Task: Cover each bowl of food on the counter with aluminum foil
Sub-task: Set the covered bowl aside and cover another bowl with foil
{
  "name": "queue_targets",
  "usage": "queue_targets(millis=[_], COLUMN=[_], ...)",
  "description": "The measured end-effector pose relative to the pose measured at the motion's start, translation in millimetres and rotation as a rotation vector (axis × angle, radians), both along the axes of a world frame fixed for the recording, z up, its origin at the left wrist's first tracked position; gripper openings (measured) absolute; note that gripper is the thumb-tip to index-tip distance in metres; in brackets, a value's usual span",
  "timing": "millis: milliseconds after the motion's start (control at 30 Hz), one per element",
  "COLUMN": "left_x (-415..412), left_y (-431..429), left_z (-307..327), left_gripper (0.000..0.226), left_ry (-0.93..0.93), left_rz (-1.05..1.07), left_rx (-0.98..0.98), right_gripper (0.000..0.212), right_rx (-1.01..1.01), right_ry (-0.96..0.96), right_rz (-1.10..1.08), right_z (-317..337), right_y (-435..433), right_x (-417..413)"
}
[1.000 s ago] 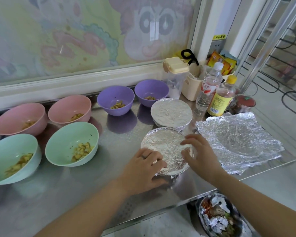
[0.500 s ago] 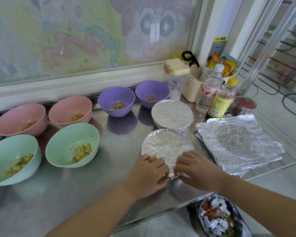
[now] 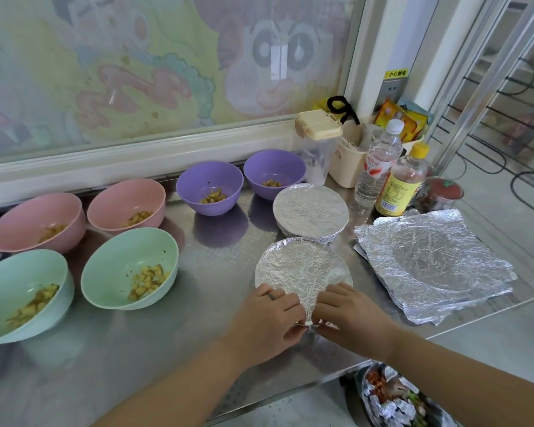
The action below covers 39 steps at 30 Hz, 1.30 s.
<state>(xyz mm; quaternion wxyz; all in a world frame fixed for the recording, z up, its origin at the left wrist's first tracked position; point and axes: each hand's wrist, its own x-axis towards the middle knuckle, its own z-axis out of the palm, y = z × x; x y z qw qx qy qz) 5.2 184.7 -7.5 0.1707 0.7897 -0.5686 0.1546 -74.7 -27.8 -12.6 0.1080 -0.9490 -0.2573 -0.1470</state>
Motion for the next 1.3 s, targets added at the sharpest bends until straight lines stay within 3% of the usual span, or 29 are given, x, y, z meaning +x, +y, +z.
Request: queue_targets(millis=[433, 567, 867, 1100, 1300], left_x=[0.8, 1.2, 4.3, 7.1, 16.8], left_y=[-1.2, -0.8, 1.3, 3.2, 19.2], left_z=[-0.2, 0.6, 1.4, 1.6, 3.7], left_gripper=[0.017, 0.018, 0.016, 0.023, 0.018], left_ry=[-0.064, -0.086, -0.112, -0.139, -0.192], left_rz=[-0.006, -0.01, -0.037, -0.051, -0.072], left_rx=[-0.011, -0.01, 0.028, 0.042, 0.062], right_gripper=[0.018, 0.01, 0.021, 0.011, 0.014], right_rx=[-0.106, -0.086, -0.146, -0.074, -0.084], right_ry=[0.069, 0.081, 0.036, 0.055, 0.049], right_rz=[-0.03, -0.085, -0.111, -0.136, -0.097], right_z=[9.9, 9.4, 6.8, 17.8, 12.0], right_y=[8.5, 14.4, 13.5, 26.0, 16.1], right_x=[5.8, 3.6, 3.3, 3.2, -1.0])
